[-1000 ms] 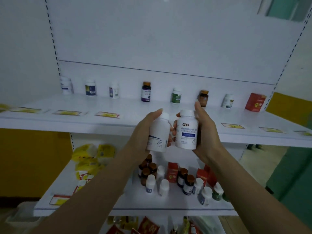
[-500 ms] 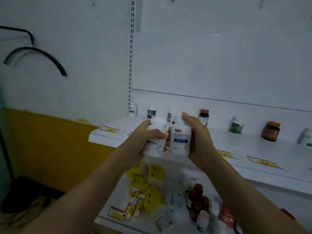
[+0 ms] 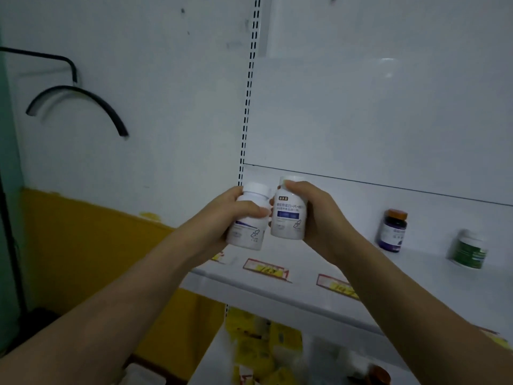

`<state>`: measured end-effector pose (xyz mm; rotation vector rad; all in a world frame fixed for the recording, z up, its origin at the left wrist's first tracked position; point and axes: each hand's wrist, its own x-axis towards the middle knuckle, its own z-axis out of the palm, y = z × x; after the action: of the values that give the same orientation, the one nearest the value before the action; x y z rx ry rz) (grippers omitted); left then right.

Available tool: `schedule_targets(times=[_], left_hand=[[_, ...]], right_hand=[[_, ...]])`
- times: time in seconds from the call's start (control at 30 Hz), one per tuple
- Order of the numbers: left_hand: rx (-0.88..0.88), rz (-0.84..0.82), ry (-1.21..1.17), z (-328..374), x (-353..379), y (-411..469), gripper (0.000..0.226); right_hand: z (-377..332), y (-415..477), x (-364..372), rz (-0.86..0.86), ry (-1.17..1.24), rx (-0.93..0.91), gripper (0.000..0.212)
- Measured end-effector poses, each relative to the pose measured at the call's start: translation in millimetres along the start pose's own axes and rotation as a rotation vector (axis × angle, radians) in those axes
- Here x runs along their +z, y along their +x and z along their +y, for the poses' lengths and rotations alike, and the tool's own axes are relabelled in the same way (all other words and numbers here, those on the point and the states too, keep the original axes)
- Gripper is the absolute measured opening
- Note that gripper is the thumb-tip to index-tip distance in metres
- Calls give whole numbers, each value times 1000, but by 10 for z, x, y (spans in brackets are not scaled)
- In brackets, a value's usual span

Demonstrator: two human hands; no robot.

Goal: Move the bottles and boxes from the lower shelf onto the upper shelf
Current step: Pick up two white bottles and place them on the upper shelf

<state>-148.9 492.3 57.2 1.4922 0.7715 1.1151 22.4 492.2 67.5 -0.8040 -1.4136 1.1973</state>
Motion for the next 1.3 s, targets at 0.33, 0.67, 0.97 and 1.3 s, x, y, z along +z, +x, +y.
schedule_targets(times=[0.33,0.67,0.97,1.3], left_hand=[[-12,64,327,-340,-792,927,41],[6,1,341,-876,-1313,1755,42],[22,-157,368,-1184,-1446,2179,63],[-17,-252,369,-1261,-1390,2434,64]], right_hand=[[453,1050,17,13,-266,4,24],[1002,1623,67,311,-545,227,34],[1141,2007,155,575,-885,232,40],[1211,2314,67,697,-1068,274,36]])
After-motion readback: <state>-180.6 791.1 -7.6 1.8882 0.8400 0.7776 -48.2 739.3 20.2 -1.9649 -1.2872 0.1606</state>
